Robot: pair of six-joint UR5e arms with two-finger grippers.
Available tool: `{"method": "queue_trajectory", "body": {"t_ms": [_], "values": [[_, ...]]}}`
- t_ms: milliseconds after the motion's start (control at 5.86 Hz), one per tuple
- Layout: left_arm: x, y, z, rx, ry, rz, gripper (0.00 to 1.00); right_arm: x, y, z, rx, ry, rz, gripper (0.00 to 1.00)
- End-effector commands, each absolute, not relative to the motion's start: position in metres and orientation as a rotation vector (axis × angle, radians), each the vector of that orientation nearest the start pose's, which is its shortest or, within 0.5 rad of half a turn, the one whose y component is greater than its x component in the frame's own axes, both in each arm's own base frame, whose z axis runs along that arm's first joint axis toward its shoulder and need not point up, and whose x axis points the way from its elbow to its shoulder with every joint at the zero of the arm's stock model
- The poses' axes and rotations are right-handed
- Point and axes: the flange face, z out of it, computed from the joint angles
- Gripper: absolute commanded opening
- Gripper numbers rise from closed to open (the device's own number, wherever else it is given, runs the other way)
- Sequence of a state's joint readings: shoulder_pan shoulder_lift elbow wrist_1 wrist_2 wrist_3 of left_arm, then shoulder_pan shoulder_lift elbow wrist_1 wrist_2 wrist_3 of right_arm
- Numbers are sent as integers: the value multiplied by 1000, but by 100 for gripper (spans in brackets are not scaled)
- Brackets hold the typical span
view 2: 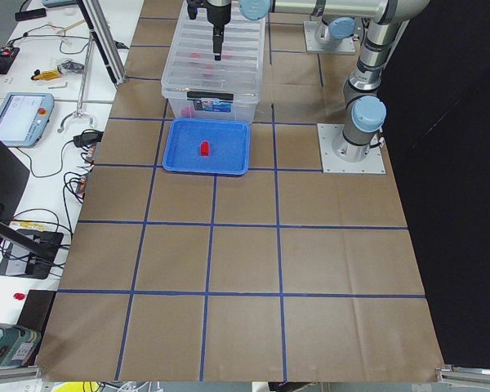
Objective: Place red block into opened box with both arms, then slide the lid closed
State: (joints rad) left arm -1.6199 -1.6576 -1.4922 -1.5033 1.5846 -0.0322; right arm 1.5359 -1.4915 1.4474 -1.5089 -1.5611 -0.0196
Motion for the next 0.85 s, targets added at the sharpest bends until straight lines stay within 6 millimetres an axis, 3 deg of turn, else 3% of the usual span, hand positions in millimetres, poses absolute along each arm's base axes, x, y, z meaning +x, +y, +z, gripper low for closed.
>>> {"method": "queue_trajectory", "body": {"t_ms": [0,171,683], "values": [[-158,-528,489,26,3129,-92,98,54,-539,477,79,3118,77,100],[-158,-528,488,26,3129,-90,98,22,-540,451,101,3111,94,100],[-158,-531,485,26,3129,-92,98,18,-527,365,118,3118,55,100]]}}
